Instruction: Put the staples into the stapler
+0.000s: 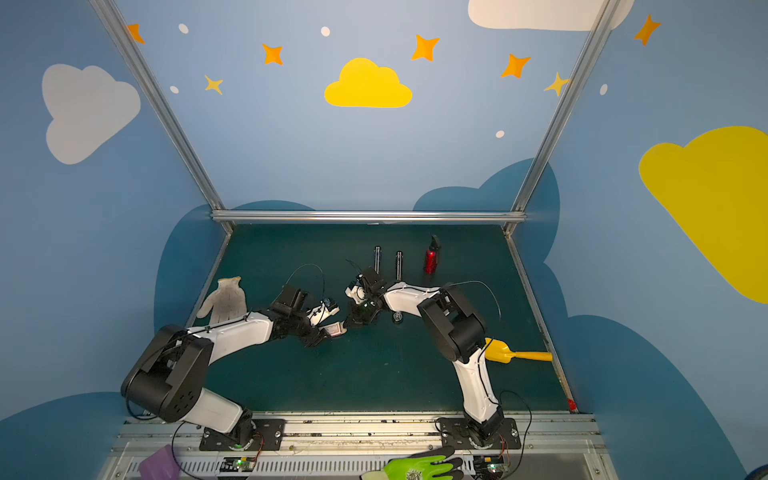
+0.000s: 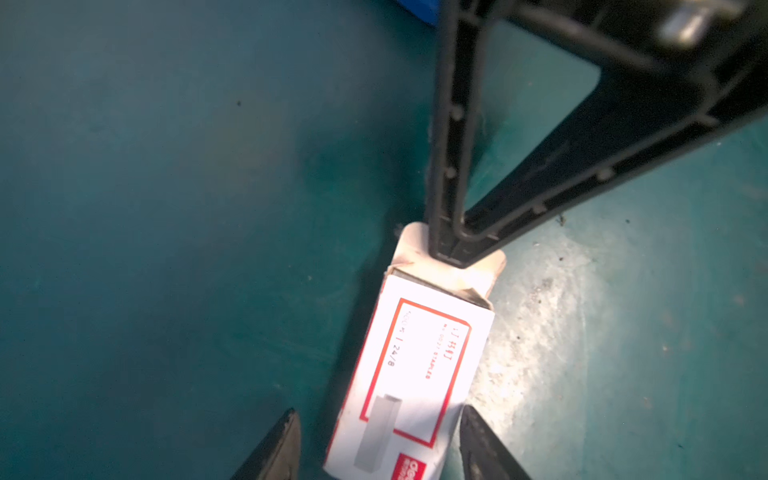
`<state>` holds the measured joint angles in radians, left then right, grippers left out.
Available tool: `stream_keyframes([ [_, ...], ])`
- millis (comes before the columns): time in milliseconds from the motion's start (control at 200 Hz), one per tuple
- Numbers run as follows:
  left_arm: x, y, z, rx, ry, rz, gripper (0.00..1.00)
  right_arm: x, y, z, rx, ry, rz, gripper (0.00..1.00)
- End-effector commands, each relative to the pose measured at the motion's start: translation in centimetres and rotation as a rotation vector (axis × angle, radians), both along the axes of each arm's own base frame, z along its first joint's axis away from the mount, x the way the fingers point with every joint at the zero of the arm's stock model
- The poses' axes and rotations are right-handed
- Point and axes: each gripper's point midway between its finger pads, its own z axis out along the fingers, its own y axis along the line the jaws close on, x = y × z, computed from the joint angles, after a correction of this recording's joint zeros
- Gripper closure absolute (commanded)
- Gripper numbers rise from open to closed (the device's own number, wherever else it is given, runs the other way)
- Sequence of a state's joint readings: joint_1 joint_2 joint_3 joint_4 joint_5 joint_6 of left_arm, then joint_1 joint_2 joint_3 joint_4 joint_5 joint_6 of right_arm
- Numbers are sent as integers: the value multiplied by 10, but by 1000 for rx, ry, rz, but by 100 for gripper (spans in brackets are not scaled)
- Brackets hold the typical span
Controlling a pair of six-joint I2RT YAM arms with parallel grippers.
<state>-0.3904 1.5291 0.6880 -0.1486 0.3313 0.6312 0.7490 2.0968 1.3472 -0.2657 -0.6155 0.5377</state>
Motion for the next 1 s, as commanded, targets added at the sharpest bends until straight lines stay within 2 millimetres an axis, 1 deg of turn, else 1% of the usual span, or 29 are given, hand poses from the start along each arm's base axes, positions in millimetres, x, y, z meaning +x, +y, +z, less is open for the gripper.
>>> stream_keyframes([
  [0,-11,-2,-6,23,38,-52,39,0,1,-4,9,10,20,100],
  [160,-16,-3,-16,73,74,-84,39,-1,2,-2,18,11,27,100],
  [255,-17,-3,-18,77,80,-89,42,-3,1,-3,17,11,27,100],
  [381,-19,-2,-18,82,79,-92,45,-3,-2,-4,11,12,24,100],
  [441,-21,-1,-19,84,86,-96,48,-1,-3,-3,14,8,19,100],
  [481,-23,-1,-20,87,91,-99,50,0,-5,-3,13,10,14,100],
  [686,-24,0,-20,91,94,-102,51,2,-15,-1,-2,5,-8,100],
  [761,-25,1,-21,95,98,-103,53,3,-20,-2,-7,6,-19,100],
  [991,-26,2,-23,105,107,-111,56,4,-28,-2,-18,0,-29,100],
])
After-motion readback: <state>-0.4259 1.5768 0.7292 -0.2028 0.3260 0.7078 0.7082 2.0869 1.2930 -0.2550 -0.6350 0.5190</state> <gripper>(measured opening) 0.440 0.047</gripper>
